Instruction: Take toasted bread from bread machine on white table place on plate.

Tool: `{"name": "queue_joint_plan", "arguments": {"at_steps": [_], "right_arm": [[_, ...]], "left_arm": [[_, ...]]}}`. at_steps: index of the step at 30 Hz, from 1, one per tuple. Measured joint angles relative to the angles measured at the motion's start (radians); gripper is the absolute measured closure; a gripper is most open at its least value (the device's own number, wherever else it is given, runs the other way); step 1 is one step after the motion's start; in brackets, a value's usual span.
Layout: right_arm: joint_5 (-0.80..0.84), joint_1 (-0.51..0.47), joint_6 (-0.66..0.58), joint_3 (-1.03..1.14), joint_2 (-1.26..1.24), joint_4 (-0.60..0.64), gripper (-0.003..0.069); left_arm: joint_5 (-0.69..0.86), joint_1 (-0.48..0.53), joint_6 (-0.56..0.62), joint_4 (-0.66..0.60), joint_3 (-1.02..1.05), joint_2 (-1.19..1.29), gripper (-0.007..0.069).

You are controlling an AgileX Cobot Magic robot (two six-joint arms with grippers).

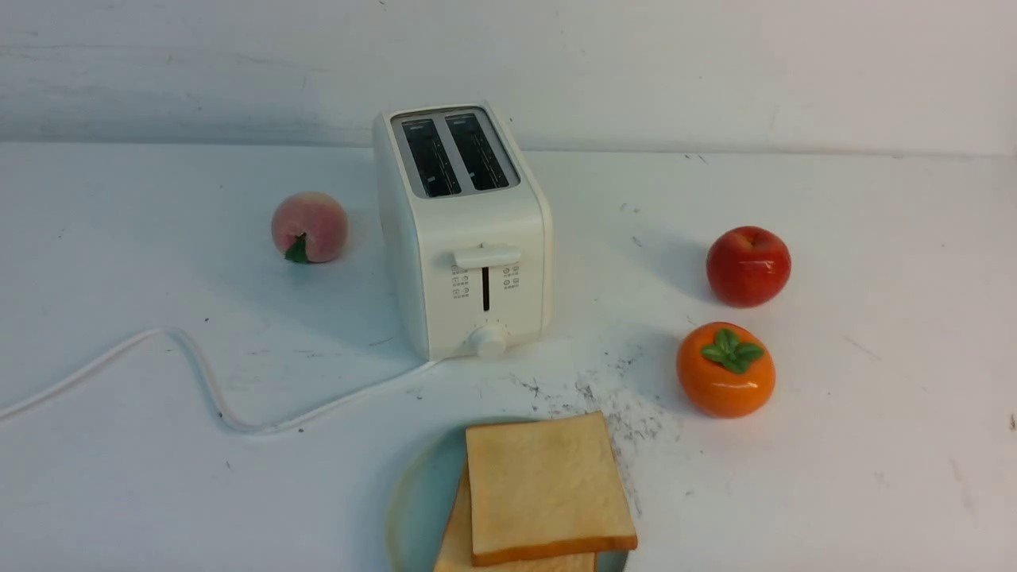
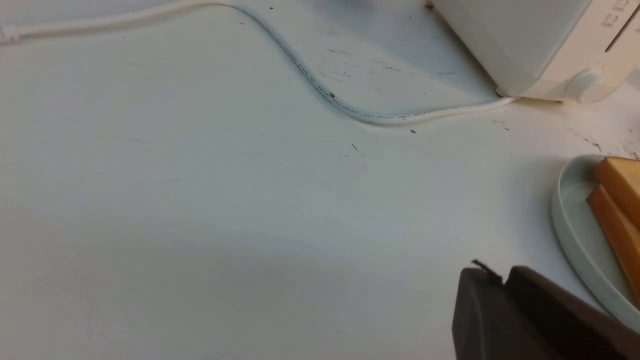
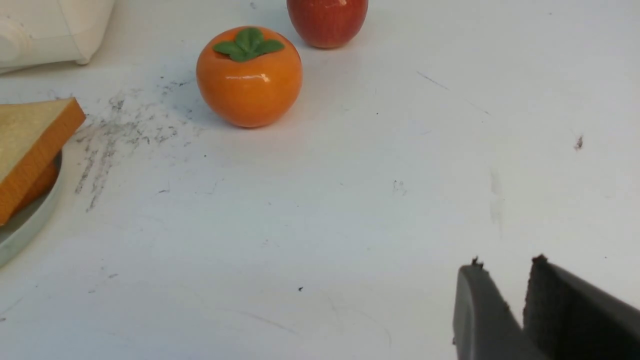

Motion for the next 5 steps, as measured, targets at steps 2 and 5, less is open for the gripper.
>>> {"name": "queue_joint_plan", "arguments": {"at_steps": [2,5], "right_arm": [[0.0,0.0,0.0,0.0,0.0,0.0,0.0501],[0.0,0.0,0.0,0.0,0.0,0.0,0.0498]], "left_arm": [[0.0,0.0,0.0,0.0,0.0,0.0,0.0571],[0.0,0.0,0.0,0.0,0.0,0.0,0.0571]]}}
